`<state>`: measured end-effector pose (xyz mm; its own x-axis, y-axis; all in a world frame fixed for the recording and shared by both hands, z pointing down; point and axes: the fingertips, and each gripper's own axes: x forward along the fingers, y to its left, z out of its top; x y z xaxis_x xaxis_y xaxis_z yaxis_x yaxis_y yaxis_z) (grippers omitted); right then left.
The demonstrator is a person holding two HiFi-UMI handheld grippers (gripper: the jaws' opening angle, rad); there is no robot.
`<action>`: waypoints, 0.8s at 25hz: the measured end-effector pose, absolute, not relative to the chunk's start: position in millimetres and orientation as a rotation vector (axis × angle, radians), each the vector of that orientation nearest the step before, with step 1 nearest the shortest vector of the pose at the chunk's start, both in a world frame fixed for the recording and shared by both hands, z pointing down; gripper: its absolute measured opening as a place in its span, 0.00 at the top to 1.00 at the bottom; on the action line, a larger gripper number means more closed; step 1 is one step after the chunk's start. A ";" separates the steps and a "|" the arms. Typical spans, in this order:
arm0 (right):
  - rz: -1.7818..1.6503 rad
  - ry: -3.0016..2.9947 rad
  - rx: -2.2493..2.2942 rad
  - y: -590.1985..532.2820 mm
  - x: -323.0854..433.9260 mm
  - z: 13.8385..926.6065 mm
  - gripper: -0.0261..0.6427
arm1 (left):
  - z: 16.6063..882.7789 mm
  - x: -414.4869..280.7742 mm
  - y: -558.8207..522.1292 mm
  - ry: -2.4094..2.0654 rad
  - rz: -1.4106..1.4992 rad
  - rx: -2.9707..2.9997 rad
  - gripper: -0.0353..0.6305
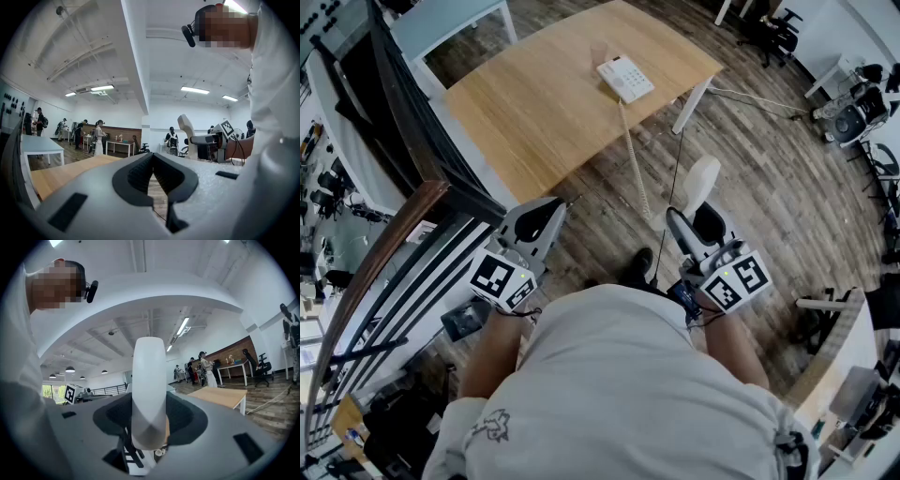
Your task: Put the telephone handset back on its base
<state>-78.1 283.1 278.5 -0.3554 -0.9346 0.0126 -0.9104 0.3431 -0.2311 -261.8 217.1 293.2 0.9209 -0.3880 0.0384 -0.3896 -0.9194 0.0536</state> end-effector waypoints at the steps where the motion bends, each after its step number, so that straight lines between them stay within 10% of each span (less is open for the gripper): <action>1: -0.302 2.468 -1.710 281.4 -75.8 279.4 0.63 | 294.1 -259.6 214.6 -0.610 0.046 3.018 0.94; 20: -0.428 2.493 -1.682 206.8 30.5 302.3 0.63 | 312.8 -144.3 145.7 -0.597 0.139 2.967 0.94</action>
<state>30.5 206.8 302.3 -0.3829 -0.9211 0.0706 -0.8919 0.3487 -0.2878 -144.3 145.7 312.8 0.9184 -0.3796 0.1118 -0.3899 -0.9163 0.0910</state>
